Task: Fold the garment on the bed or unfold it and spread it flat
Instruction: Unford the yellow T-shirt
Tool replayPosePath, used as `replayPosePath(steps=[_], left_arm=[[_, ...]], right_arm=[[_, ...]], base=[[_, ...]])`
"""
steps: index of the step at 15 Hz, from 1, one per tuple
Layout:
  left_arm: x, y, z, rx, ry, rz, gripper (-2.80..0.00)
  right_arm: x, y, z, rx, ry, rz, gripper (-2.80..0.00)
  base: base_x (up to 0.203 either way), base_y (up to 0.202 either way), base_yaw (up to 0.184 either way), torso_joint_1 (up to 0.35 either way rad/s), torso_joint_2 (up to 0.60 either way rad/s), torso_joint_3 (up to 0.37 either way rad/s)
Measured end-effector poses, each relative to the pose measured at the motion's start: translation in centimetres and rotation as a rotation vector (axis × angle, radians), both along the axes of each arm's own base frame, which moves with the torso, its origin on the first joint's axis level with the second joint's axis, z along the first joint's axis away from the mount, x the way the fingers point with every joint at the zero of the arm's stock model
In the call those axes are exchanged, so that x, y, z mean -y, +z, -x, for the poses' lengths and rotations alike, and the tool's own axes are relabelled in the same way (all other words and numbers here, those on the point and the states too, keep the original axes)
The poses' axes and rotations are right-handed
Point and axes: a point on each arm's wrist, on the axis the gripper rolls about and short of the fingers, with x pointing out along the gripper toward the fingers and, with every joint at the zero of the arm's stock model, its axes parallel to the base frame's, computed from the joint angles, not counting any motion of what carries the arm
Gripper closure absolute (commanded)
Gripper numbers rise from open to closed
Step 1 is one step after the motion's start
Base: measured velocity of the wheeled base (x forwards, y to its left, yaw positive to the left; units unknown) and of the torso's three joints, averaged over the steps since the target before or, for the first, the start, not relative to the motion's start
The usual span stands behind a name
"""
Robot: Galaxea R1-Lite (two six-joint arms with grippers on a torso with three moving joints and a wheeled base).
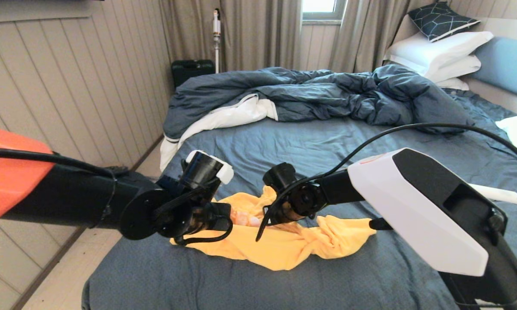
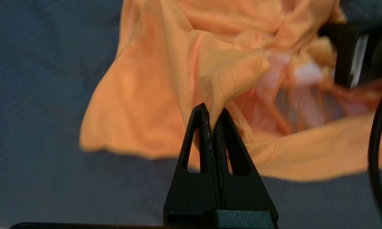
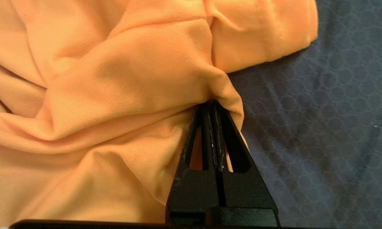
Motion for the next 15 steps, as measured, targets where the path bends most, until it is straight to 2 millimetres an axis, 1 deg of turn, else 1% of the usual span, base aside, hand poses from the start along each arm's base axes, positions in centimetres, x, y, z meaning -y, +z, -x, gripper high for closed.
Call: replayPosePath(steps=[3,6,10,11,13,15], left_arm=[[-1.2,-0.1,4.3,-0.051,-0.033,-0.014,0.0],[-1.3,-0.3,8.6,-0.113,-0.07,-0.003,0.0],[-1.8,0.6,12.2,-0.174,-0.144,-0.04,0.0],[-1.8,0.8,13.5,-0.189,-0.189,-0.063,0.0],[-1.8,0.9,15.5,-0.228,-0.27,-0.104,0.0],[-1.7,0.4,17.3,-0.292,-0.366,-0.13,0.0]], right_arm=[[0.1,0.1,0.0,0.001,-0.003,0.001,0.0],[0.1,0.2,0.0,0.004,-0.004,0.001,0.0],[0.6,0.3,-0.3,0.007,-0.014,0.0,0.0],[0.6,0.4,-0.3,0.009,-0.015,-0.001,0.0],[0.6,0.4,-0.4,0.011,-0.017,-0.002,0.0],[0.6,0.5,-0.4,0.015,-0.017,-0.004,0.0]], base=[[0.0,0.0,0.0,0.0,0.0,0.0],[0.0,0.0,0.0,0.0,0.0,0.0],[0.0,0.0,0.0,0.0,0.0,0.0],[0.0,0.0,0.0,0.0,0.0,0.0],[0.0,0.0,0.0,0.0,0.0,0.0],[0.0,0.0,0.0,0.0,0.0,0.0]])
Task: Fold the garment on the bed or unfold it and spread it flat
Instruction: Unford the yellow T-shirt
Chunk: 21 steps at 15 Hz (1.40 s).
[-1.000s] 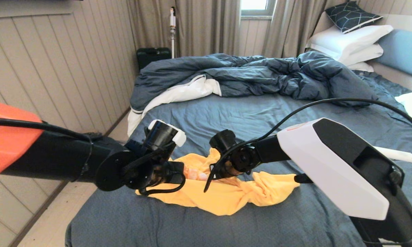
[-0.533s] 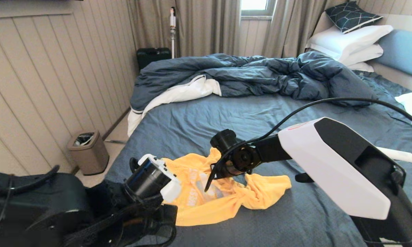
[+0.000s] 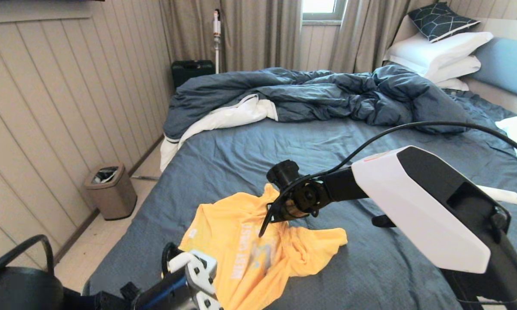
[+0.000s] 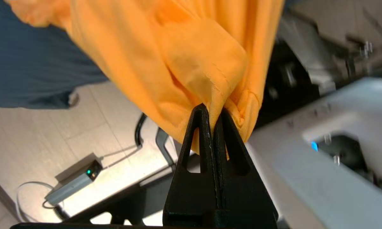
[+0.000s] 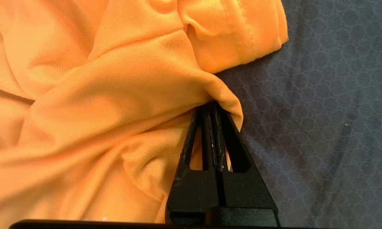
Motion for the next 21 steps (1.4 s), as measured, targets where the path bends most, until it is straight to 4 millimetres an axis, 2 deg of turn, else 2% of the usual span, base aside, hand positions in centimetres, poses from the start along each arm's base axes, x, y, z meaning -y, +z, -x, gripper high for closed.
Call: replayPosePath(steps=[6,7,11,14,15,18,19,21], left_arm=[[0.4,-1.5,1.2,-0.063,-0.083,-0.047,0.0],[0.5,-1.8,1.3,-0.071,-0.089,-0.054,-2.8],[0.5,-1.7,1.4,-0.051,-0.086,-0.055,-2.8],[0.1,0.7,0.5,0.058,-0.05,0.018,-2.8],[-0.3,1.7,-0.4,0.093,-0.027,0.044,-2.8],[-2.5,4.3,-4.6,0.169,0.099,0.1,-2.8],[-3.3,4.8,-6.3,0.174,0.139,0.125,-2.8],[-4.2,4.5,-9.7,0.165,0.19,0.167,-2.8]], right_arm=[[0.0,-0.1,0.0,-0.001,-0.001,0.001,0.0],[0.0,-0.1,0.0,-0.001,-0.001,0.001,0.0],[0.2,-0.1,-0.1,-0.001,-0.005,0.0,0.0],[0.8,0.5,-0.4,0.01,-0.02,-0.008,0.0],[1.1,0.9,-0.5,0.017,-0.026,-0.012,0.0],[1.7,3.0,-0.4,0.054,-0.035,-0.035,0.0],[1.9,3.8,-0.2,0.067,-0.038,-0.043,0.0],[2.2,5.1,0.0,0.089,-0.041,-0.054,0.0]], base=[[0.0,0.0,0.0,0.0,0.0,0.0],[0.0,0.0,0.0,0.0,0.0,0.0],[0.0,0.0,0.0,0.0,0.0,0.0],[0.0,0.0,0.0,0.0,0.0,0.0],[0.0,0.0,0.0,0.0,0.0,0.0],[0.0,0.0,0.0,0.0,0.0,0.0],[0.0,0.0,0.0,0.0,0.0,0.0],[0.0,0.0,0.0,0.0,0.0,0.0]])
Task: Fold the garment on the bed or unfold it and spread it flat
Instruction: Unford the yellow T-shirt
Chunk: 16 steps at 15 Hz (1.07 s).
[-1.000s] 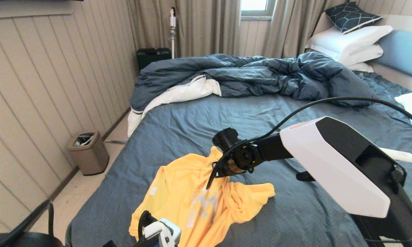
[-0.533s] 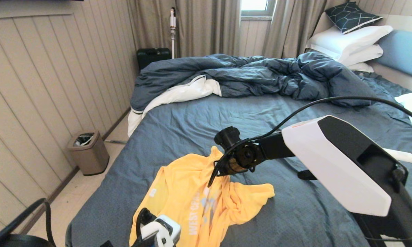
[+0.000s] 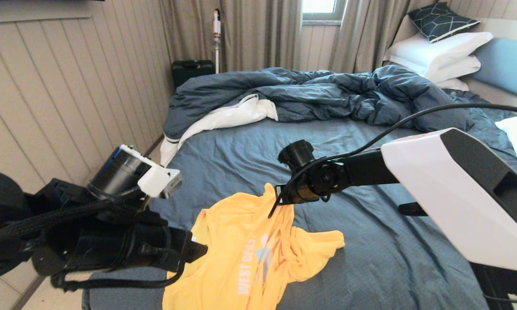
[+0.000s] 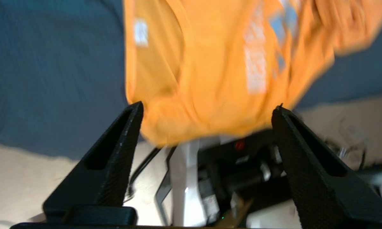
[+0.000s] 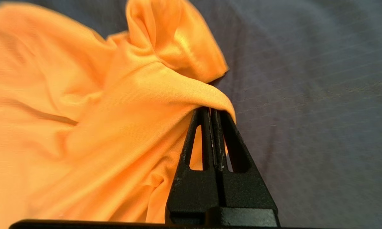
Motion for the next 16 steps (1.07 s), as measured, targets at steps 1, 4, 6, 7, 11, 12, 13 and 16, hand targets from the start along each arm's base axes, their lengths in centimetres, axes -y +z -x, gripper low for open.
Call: replayPosePath(steps=[1,4,6,7,11,12,13,16], left_arm=[[-0.3,-0.6,-1.9,0.002,0.022,0.017,-2.8],[-0.5,-3.0,-6.4,0.018,0.072,0.023,-2.8],[-0.4,-4.6,-8.7,0.016,0.086,0.036,-2.8],[-0.5,-5.1,-9.9,0.016,0.089,0.053,-2.8],[-1.3,-6.7,-12.1,-0.033,0.103,0.083,-2.8],[-1.5,-7.0,-12.4,-0.046,0.101,0.097,-2.8],[-1.8,-7.4,-12.9,-0.053,0.1,0.114,-2.8],[-2.7,-8.1,-14.1,-0.033,0.117,0.133,-2.8]], right_arm=[[0.1,0.4,0.1,0.008,0.0,-0.002,0.0],[0.4,0.9,-0.1,0.021,-0.005,-0.006,0.0],[0.9,1.0,-0.3,0.025,-0.018,-0.01,0.0],[0.9,1.1,-0.3,0.026,-0.02,-0.011,0.0],[1.3,1.5,-0.2,0.028,-0.027,-0.018,0.0],[1.5,1.7,-0.2,0.03,-0.033,-0.022,0.0],[1.8,2.0,-0.1,0.031,-0.04,-0.028,0.0],[3.8,4.2,0.9,0.045,-0.062,-0.059,0.0]], base=[[0.0,0.0,0.0,0.0,0.0,0.0],[0.0,0.0,0.0,0.0,0.0,0.0],[0.0,0.0,0.0,0.0,0.0,0.0],[0.0,0.0,0.0,0.0,0.0,0.0],[0.0,0.0,0.0,0.0,0.0,0.0],[0.0,0.0,0.0,0.0,0.0,0.0],[0.0,0.0,0.0,0.0,0.0,0.0],[0.0,0.0,0.0,0.0,0.0,0.0]])
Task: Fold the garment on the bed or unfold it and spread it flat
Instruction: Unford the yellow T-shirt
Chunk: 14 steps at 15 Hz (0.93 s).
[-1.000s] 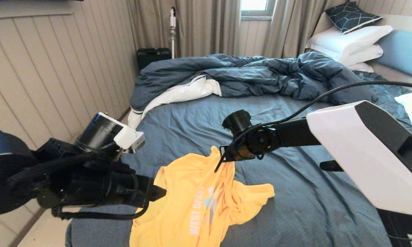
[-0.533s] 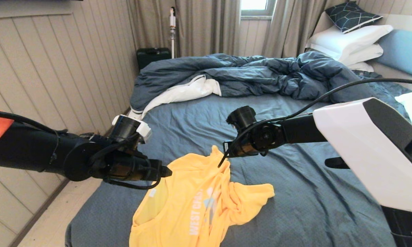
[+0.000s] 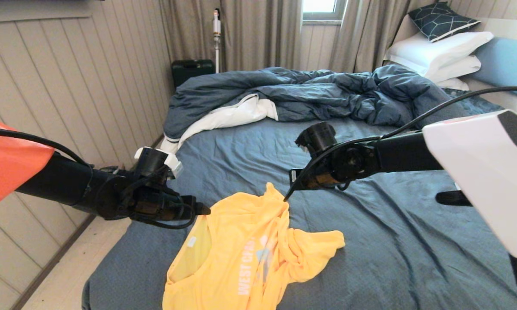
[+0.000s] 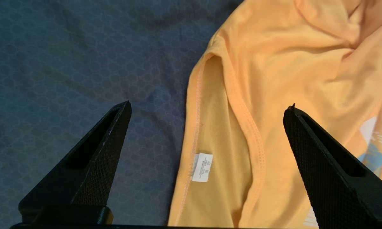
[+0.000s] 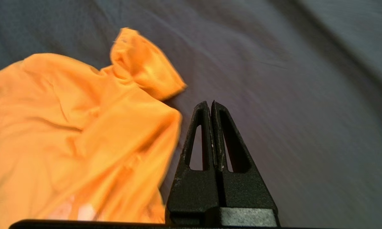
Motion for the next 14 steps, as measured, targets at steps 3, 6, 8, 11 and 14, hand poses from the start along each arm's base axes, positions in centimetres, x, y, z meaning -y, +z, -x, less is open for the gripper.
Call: replayPosePath(steps=[3,6,8,11,14], left_arm=[[-0.2,-0.7,-0.4,-0.015,0.008,-0.004,-2.8],[0.0,-1.3,-1.0,-0.022,0.012,0.002,-2.8],[0.2,-1.5,-1.3,-0.007,0.01,0.011,-2.8],[0.1,-2.1,-1.3,-0.019,0.01,0.006,-2.8],[0.1,-2.3,-1.3,-0.017,0.01,0.007,-2.8]], right_arm=[[2.9,1.4,2.3,-0.052,0.047,-0.069,0.0],[3.9,0.9,5.2,-0.153,0.139,-0.14,0.0],[3.7,0.9,6.6,-0.18,0.16,-0.139,0.0],[1.6,1.0,9.2,-0.258,0.235,-0.102,0.0],[-1.3,1.2,11.7,-0.272,0.318,-0.043,-2.8]], base=[[0.0,0.0,0.0,0.0,0.0,0.0],[0.0,0.0,0.0,0.0,0.0,0.0],[0.0,0.0,0.0,0.0,0.0,0.0],[0.0,0.0,0.0,0.0,0.0,0.0],[0.0,0.0,0.0,0.0,0.0,0.0]])
